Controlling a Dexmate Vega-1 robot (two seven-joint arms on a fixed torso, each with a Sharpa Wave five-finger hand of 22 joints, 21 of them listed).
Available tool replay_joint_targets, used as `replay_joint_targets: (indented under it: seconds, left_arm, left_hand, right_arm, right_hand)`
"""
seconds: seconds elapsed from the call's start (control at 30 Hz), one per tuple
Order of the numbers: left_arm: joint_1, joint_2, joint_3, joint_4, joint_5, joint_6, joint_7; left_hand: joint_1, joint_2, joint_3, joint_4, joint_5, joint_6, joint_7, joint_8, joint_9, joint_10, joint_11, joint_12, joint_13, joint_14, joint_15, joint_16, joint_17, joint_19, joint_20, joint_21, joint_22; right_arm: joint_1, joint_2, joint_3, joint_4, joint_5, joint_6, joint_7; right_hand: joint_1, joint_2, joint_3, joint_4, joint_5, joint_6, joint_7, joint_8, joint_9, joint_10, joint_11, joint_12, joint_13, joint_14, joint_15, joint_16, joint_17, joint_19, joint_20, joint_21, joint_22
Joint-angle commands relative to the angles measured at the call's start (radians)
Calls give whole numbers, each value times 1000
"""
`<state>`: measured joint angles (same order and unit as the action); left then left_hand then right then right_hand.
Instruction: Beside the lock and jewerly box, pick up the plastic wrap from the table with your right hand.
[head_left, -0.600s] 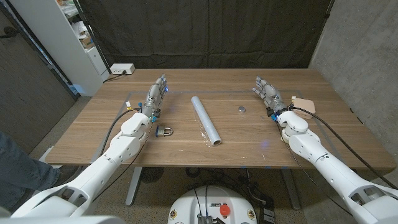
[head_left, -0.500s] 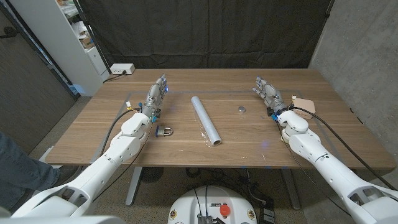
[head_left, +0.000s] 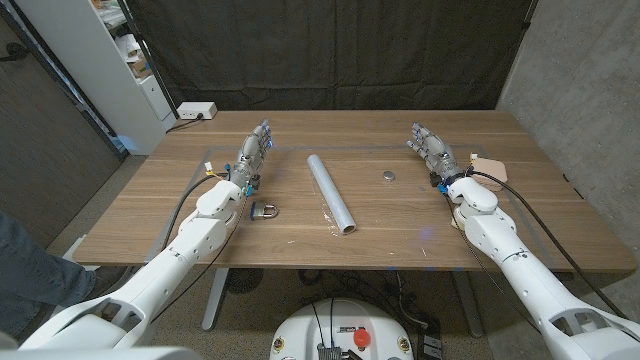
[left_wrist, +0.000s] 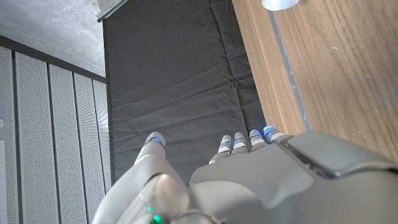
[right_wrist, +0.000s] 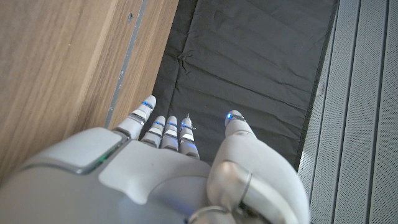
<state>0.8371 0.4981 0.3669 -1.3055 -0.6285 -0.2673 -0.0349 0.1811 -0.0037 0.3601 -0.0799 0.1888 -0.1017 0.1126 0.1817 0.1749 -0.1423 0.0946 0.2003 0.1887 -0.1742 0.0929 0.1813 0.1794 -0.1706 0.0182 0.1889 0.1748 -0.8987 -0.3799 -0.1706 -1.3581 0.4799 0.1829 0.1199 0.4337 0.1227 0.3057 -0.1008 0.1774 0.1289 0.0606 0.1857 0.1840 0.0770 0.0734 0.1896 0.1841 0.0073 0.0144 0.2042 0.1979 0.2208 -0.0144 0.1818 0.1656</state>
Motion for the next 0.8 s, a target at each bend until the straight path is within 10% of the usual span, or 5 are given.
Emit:
replay_joint_targets:
  seconds: [0.03,0.8]
  left_arm:
    - [5,9,3,-34,13,26,8]
    - [25,10,3,-59,20,31,20]
  left_hand:
    - [7,1,6,-2,6,2,7,6,2,-6,-3,8,2,-43,4,4,1,-73,5,2,5]
    - [7,4,5,-4,5,5,3,6,2,-5,-9,8,2,-44,0,5,1,-80,17,2,5]
  right_arm:
    - [-31,38,63,-27,-57,-3,45]
    - [-38,47,62,-3,-56,119,154]
  right_hand:
    - [12,2,5,-2,7,9,1,9,3,1,7,7,1,4,4,7,4,9,1,9,4]
    - [22,0,3,-14,9,25,-15,14,4,28,-6,14,2,38,-3,16,2,40,2,18,4]
